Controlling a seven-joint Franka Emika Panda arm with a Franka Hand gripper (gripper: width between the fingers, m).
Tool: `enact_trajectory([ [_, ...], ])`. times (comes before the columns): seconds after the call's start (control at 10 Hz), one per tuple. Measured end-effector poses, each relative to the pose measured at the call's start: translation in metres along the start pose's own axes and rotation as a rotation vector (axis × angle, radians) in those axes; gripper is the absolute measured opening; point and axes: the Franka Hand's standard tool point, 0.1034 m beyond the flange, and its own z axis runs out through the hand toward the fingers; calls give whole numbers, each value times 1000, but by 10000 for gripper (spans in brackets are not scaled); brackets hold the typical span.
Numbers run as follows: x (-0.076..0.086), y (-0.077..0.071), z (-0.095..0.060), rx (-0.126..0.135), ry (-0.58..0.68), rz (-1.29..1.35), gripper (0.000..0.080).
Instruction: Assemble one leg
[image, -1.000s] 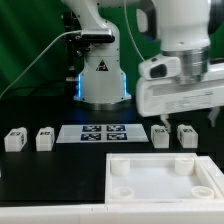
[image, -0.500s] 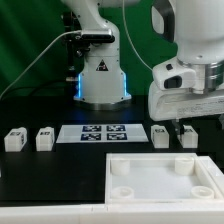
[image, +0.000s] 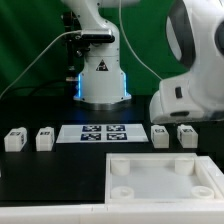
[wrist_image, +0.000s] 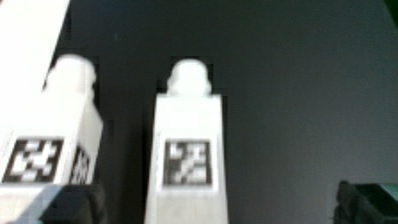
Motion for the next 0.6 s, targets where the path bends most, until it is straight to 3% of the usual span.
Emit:
enact_trajectory([
  [0.1,6,-1,-2,6,19,-1,649],
  [0.4,5,-1,-2,5,18,-1,649],
  [0.6,4,2,11,-6,-2,-1,649],
])
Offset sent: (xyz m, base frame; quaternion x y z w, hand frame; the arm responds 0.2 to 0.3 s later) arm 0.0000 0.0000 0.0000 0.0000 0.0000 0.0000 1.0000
